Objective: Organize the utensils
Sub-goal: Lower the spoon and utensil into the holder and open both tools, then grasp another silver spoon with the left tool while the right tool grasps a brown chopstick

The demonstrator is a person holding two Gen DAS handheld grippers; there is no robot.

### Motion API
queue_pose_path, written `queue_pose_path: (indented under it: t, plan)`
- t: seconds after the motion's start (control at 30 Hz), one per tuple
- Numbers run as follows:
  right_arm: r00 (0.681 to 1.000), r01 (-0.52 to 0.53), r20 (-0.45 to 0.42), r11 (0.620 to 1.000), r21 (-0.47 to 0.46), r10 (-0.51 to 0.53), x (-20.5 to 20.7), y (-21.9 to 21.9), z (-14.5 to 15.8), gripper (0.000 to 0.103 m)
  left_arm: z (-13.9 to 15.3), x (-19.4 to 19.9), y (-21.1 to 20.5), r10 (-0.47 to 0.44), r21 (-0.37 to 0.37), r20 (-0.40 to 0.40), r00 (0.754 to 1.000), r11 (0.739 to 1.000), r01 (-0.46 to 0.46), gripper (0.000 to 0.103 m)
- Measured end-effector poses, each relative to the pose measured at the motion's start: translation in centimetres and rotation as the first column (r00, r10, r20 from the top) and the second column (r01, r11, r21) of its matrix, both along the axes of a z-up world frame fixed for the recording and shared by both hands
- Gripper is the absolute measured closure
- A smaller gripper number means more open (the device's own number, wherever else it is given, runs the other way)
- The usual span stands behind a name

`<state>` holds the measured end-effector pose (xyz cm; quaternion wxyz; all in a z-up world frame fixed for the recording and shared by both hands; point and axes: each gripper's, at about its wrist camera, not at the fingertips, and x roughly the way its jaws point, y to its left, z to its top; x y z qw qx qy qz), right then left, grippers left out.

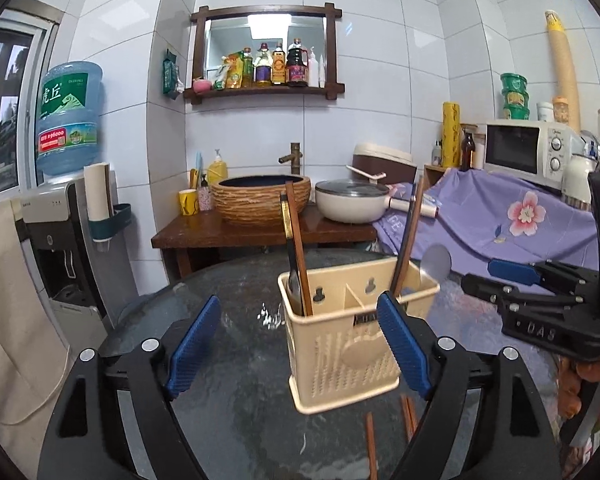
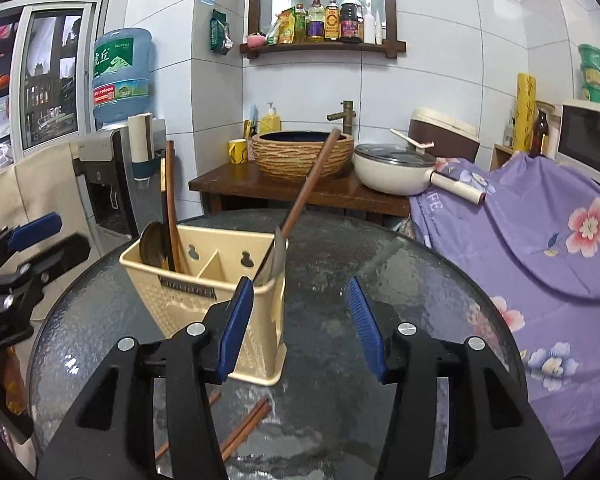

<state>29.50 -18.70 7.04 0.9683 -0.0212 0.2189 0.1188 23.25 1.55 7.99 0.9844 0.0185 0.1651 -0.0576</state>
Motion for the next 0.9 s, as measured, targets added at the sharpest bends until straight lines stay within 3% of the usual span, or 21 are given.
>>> queue_pose_path:
  t: [0.2, 0.37, 0.53, 0.9]
  plan:
    - [0.992, -0.035, -0.118, 0.999, 0.018, 0.036, -1.9, -0.2, -2.9, 0.053, -3.2, -2.0, -0.5, -0.055, 0.024, -0.095, 0.994, 0.998, 0.058, 0.022]
    - [0.958, -0.077, -0.279, 0.996, -0.040, 0.063, -2.8, 1.1, -7.7, 0.053, -6.4, -3.4, -1.6, -0.148, 0.043, -0.194, 0.970, 0.986, 0.159, 0.027]
    - [0.910, -0.136, -0.398, 0.991, -0.019, 0.117, -3.2, 2.2, -11.2, 0.053, -9.0, -4.2, -1.8, -0.186, 0.036, -0.259, 0.948, 0.979, 0.202, 0.028]
    - [0.884, -0.164, -0.456, 0.981, -0.101, 0.101, -3.0, 4.8, -13.6, 0.053, -11.3, -5.1, -0.3, -0.175, 0.023, -0.334, 0.926, 0.981, 0.194, 0.033]
